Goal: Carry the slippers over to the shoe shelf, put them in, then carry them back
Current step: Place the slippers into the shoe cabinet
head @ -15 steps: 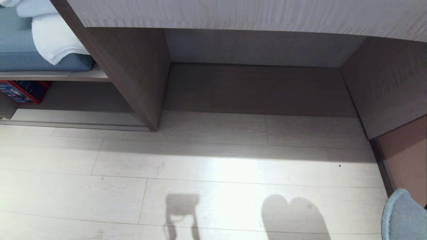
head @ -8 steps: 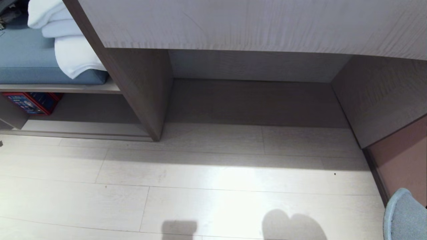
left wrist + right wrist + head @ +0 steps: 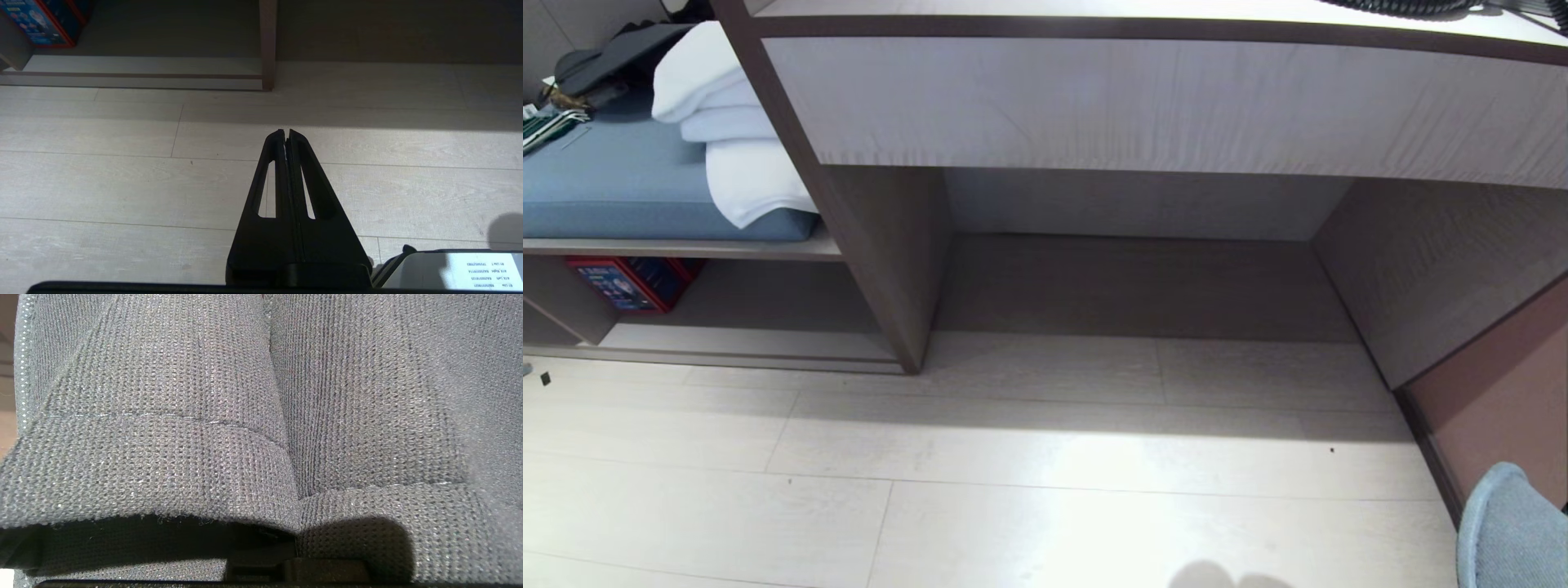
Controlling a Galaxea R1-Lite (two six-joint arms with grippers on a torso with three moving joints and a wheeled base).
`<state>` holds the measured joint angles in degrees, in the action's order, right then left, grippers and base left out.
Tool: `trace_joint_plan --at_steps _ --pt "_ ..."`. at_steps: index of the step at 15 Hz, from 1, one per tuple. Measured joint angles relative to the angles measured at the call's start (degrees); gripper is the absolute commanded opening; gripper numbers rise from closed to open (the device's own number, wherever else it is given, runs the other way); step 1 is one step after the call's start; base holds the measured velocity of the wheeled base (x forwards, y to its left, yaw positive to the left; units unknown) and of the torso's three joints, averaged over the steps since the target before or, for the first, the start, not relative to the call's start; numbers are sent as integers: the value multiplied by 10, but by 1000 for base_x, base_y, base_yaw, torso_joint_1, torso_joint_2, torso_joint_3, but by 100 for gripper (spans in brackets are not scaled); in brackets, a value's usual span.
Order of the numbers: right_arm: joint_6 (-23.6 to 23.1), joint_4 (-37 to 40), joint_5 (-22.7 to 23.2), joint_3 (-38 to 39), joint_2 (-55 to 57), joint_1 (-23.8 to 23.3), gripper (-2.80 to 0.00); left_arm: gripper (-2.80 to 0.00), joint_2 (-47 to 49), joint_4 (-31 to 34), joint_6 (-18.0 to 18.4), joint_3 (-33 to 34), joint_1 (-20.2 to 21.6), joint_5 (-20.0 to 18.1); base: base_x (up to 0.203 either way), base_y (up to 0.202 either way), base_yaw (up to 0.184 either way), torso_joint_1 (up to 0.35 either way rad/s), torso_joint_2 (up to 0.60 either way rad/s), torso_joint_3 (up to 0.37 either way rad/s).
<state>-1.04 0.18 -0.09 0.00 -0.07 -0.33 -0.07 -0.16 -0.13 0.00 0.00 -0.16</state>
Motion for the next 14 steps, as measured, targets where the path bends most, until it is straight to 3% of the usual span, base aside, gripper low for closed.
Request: trace_joint_plan --at_steps 14 --pt "-2 0 -1 0 0 0 -280 -280 0 0 0 0 0 0 0 0 0 2 2 202"
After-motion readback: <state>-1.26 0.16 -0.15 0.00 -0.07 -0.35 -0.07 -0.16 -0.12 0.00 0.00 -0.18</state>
